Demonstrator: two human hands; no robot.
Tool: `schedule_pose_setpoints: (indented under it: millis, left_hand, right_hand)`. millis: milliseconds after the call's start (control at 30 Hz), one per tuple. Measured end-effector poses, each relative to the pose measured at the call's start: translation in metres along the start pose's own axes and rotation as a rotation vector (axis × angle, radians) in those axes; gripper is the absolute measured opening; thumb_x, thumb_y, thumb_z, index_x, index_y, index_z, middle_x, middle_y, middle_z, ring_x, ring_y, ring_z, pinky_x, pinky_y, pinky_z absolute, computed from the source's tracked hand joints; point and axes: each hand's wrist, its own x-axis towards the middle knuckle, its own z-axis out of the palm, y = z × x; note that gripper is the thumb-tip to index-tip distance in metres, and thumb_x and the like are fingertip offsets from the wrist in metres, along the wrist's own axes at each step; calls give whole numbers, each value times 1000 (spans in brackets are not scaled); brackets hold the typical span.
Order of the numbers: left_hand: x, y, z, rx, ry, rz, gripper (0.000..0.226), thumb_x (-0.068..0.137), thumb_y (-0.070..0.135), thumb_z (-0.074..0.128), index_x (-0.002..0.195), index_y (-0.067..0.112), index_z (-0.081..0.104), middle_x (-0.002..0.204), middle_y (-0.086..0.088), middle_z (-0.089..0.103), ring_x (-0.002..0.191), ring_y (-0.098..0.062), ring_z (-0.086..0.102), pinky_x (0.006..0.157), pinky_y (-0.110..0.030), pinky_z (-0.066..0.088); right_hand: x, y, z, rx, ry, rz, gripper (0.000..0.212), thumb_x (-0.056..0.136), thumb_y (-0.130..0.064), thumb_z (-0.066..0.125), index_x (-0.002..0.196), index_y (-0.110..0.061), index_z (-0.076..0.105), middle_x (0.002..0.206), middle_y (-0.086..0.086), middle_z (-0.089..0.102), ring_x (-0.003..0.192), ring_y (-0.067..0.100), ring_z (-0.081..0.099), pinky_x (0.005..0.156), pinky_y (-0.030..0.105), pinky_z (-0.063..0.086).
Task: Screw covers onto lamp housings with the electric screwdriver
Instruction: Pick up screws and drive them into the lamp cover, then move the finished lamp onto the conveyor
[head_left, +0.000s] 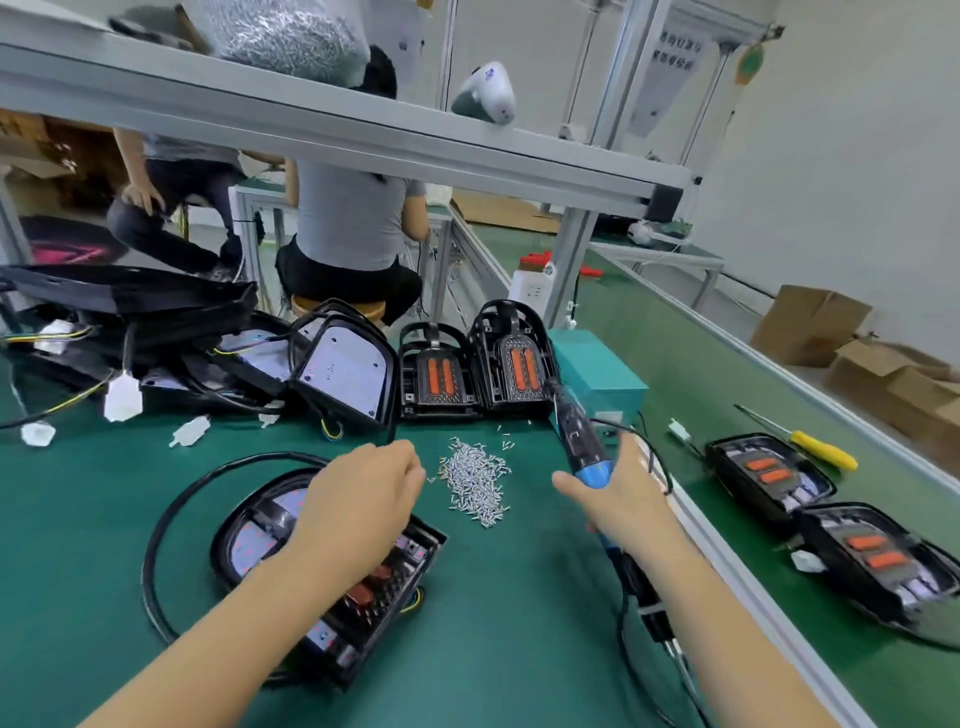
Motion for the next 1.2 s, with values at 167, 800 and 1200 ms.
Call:
schedule_pose_setpoints:
  millis: [167, 800, 1200]
  left_hand:
    - [-25, -37, -11, -80, 115, -204, 22, 97, 26, 41, 77, 21, 49, 73, 2, 54, 73, -24, 52, 65, -38, 42]
    - [-102, -115, -14, 14, 124, -513, 22, 98, 12, 37, 110, 12, 54, 147, -1, 40, 138, -18, 30, 102, -29, 32]
    - [-98, -109, 0, 221, -76, -341, 57, 87, 26, -1, 128, 24, 38, 155, 10, 20, 145, -9, 11, 112, -19, 18]
  right_hand:
    - [28, 6, 22, -510, -1, -20, 59, 94, -55, 52, 130, -11, 36, 123, 10, 60, 107, 30, 60, 70, 32, 38]
    - [8, -38, 67, -916, 137, -274, 61, 93, -67, 37, 134, -22, 45, 136, 4, 49, 126, 25, 47, 99, 38, 37]
    - [22, -10, 52, -794, 48, -183, 60, 98, -47, 48, 146, -17, 29, 140, 7, 41, 126, 25, 45, 96, 34, 43]
